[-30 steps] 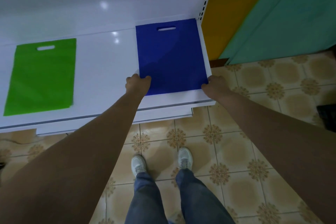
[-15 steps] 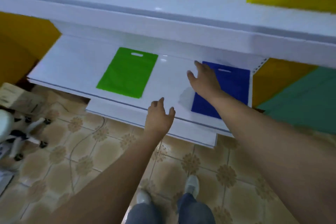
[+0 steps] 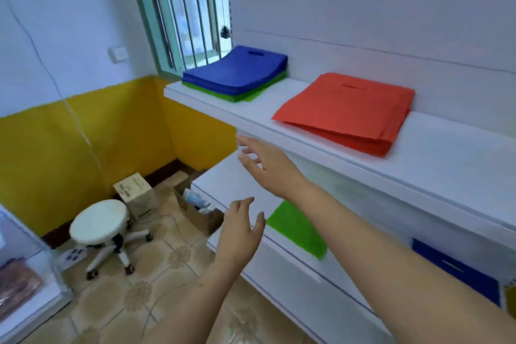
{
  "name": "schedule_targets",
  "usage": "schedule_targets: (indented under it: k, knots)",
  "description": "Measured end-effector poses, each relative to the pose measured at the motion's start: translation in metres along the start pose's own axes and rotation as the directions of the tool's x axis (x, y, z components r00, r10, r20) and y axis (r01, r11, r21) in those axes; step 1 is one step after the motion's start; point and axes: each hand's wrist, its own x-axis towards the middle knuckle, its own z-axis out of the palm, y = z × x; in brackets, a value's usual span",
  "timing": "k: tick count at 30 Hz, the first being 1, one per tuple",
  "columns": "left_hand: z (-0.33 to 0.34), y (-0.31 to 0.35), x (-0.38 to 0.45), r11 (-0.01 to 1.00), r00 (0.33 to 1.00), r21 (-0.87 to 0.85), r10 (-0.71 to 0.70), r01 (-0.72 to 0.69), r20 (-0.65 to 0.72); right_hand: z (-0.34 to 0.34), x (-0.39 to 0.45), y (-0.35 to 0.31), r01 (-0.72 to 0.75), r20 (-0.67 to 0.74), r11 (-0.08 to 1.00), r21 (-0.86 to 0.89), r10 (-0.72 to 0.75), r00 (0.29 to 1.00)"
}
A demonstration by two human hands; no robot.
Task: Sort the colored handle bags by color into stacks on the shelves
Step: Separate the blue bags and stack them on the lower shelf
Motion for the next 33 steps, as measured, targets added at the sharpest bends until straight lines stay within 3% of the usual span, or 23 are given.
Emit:
schedule_targets:
  k: [3,9,16,21,26,30,33]
  knots:
    - [-0.047,0.003,0.037,0.999,0.994,-0.015,0.036,-0.037,-0.105,-0.019,0.04,-0.026,0.028,-0.16,0.996,0.081,-0.015,0.987]
    - [-0.116,0.017,0.129,0.995,0.967,0.034,0.098,-0.093,-0.237,-0.059,0.122,-0.003,-0.129,-0.344,0.991,-0.047,0.105,0.933]
    - [-0.16,0.018,0.259,0.994,0.946,0.073,0.102,-0.084,-0.306,-0.083,0.243,0.047,-0.368,-0.365,0.903,-0.221,0.273,0.89]
    - [-0.178,0.015,0.348,0.991,0.957,0.128,0.064,-0.029,-0.284,-0.096,0.326,0.093,-0.532,-0.325,0.778,-0.334,0.435,0.84]
    - [-0.186,-0.007,0.427,0.967,0.96,0.255,0.062,0.01,-0.273,-0.092,0.376,0.143,-0.572,-0.289,0.67,-0.473,0.496,0.819]
    - [-0.183,-0.035,0.478,0.934,0.988,0.358,0.055,0.002,-0.147,-0.077,0.379,0.184,-0.581,-0.188,0.658,-0.479,0.57,0.8]
    - [-0.171,-0.059,0.49,0.918,0.999,0.398,0.025,-0.006,-0.043,-0.073,0.38,0.19,-0.584,-0.259,0.643,-0.495,0.533,0.806]
